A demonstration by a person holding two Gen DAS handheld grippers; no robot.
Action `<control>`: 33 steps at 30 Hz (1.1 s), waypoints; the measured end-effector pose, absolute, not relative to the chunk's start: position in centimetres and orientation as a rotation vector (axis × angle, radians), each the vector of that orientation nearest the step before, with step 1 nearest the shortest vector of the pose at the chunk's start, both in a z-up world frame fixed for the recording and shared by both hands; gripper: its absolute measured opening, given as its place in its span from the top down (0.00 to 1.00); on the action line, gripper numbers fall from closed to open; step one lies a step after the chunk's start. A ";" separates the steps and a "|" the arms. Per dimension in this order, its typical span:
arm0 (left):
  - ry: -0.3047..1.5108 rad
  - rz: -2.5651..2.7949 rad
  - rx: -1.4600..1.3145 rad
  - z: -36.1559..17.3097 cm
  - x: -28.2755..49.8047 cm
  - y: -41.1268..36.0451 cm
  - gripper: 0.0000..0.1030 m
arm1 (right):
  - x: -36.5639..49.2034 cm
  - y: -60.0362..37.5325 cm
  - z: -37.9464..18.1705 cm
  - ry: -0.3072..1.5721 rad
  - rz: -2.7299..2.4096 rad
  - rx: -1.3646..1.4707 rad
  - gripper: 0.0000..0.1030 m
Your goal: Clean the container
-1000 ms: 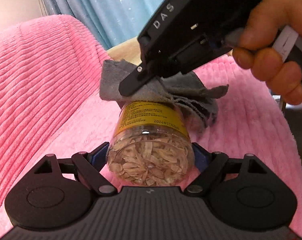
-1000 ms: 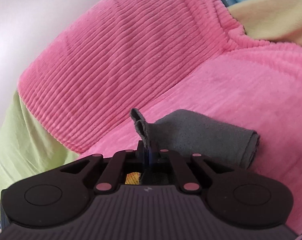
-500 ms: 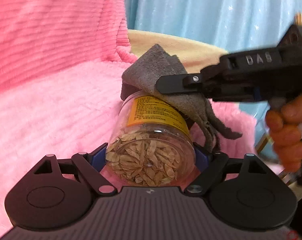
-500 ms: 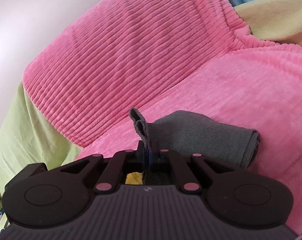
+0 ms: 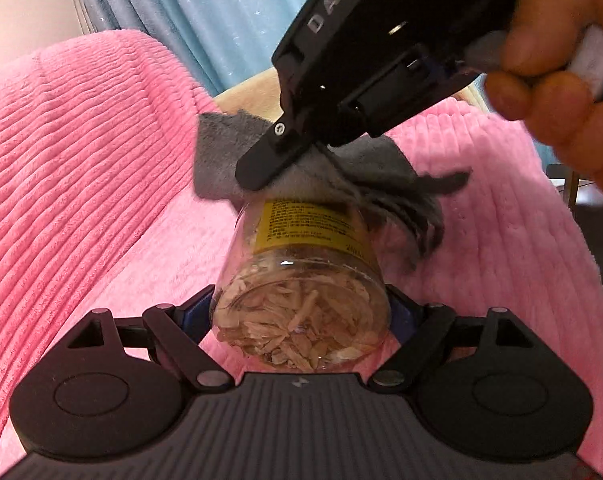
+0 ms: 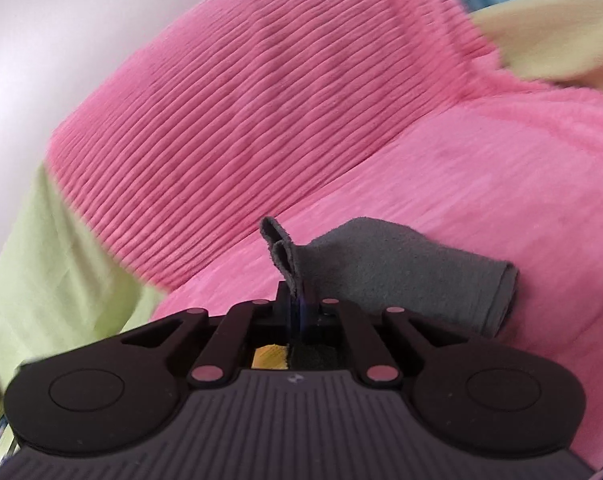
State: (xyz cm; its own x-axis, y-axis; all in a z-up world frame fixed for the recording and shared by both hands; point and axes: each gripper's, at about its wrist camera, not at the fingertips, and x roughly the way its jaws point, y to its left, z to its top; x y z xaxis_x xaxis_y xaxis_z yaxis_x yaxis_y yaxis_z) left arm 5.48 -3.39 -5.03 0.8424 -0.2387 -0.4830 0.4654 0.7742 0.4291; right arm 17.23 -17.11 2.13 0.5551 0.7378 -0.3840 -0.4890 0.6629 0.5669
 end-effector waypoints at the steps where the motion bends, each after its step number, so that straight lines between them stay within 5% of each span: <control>1: 0.424 -0.393 0.570 -5.1 5.4 -3.4 0.18 | 16.9 -16.5 2.0 0.664 0.802 0.417 0.97; 14: 0.517 -0.466 0.300 -3.7 4.7 -1.2 0.17 | 18.0 -18.0 1.7 0.592 0.681 0.378 0.99; 20: 0.586 -0.527 -0.032 -3.5 5.5 2.1 0.17 | 18.3 -18.3 1.7 0.601 0.685 0.412 0.99; 33: 0.471 -0.419 0.448 -3.5 4.1 -2.3 0.18 | 15.6 -15.9 1.9 0.680 0.920 0.319 0.99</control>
